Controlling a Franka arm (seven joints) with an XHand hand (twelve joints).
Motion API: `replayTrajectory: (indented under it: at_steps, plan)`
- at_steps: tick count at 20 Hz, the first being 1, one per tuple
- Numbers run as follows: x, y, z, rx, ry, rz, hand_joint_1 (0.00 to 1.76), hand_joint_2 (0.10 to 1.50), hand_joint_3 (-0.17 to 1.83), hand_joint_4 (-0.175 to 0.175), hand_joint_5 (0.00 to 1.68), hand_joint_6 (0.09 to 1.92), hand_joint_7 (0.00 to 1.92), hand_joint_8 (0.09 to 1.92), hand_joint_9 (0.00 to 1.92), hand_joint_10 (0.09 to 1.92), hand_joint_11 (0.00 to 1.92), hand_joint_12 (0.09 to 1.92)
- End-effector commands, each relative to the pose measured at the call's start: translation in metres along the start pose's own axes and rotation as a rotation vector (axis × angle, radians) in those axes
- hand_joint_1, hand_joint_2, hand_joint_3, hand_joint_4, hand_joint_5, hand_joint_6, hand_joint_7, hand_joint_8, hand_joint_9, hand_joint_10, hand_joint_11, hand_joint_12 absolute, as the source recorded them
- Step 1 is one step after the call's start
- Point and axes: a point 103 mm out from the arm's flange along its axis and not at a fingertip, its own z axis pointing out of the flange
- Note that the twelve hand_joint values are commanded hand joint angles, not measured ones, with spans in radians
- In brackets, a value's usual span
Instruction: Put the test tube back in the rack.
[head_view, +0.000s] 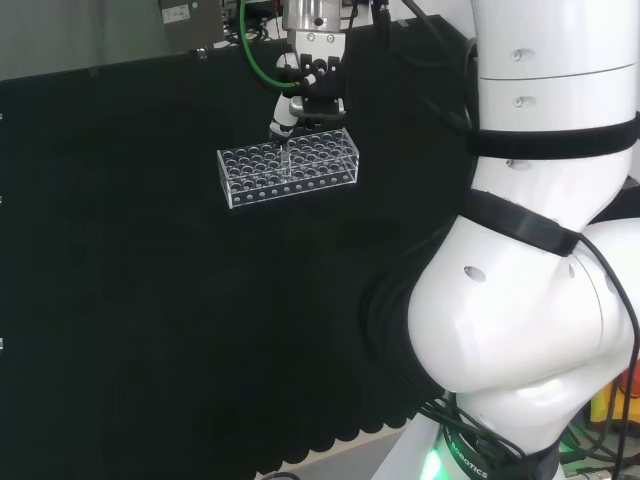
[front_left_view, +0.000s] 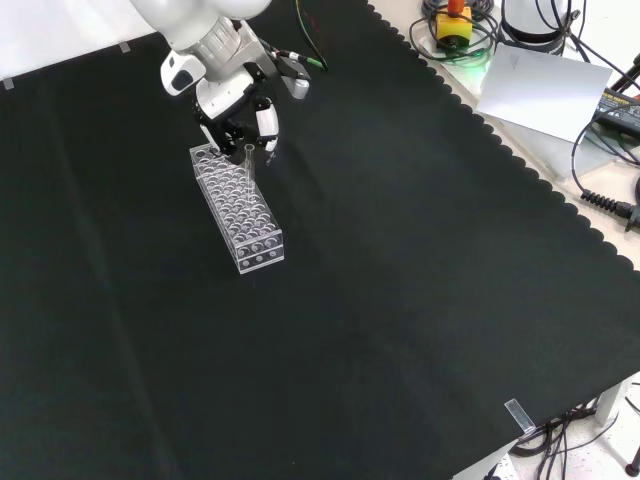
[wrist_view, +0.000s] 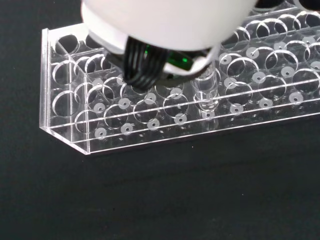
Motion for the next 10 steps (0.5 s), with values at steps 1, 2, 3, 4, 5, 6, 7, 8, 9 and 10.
replayTrajectory:
  at_steps: [1,2,3,4,5,6,7,8,9,10]
  plan:
    - [0.004,0.006,0.009,0.02,0.002,-0.001,1.24,0.53,0.76,-0.175,1.51,0.26,1.86,0.4,1.7,0.43,1.19,1.05]
    - [0.007,0.008,0.014,0.023,-0.001,-0.002,1.24,0.53,0.76,-0.175,1.51,0.26,1.86,0.4,1.7,0.43,1.19,1.05]
    - [0.01,0.012,0.02,0.025,-0.005,-0.006,1.24,0.53,0.76,-0.175,1.51,0.26,1.86,0.4,1.7,0.43,1.19,1.05]
    - [0.008,0.011,0.02,0.025,0.004,-0.017,1.24,0.53,0.76,-0.175,1.51,0.26,1.86,0.4,1.7,0.43,1.19,1.05]
    - [0.008,0.011,0.021,0.028,0.005,-0.022,1.24,0.53,0.76,-0.175,1.51,0.26,1.86,0.4,1.7,0.43,1.19,1.05]
    - [0.008,0.012,0.023,0.03,0.003,-0.024,1.24,0.53,0.76,-0.175,1.51,0.26,1.86,0.4,1.7,0.43,1.19,1.05]
    - [0.009,0.013,0.024,0.033,-0.002,-0.023,1.24,0.53,0.76,-0.175,1.51,0.26,1.86,0.4,1.7,0.43,1.19,1.05]
    - [0.01,0.015,0.026,0.038,-0.004,-0.029,1.24,0.53,0.76,-0.175,1.51,0.26,1.86,0.4,1.7,0.43,1.19,1.05]
    - [0.012,0.016,0.028,0.04,-0.007,-0.03,1.24,0.53,0.76,-0.175,1.51,0.26,1.86,0.4,1.7,0.43,1.19,1.05]
    - [0.014,0.018,0.031,0.04,-0.008,-0.029,1.24,0.53,0.76,-0.175,1.51,0.26,1.86,0.4,1.7,0.43,1.19,1.05]
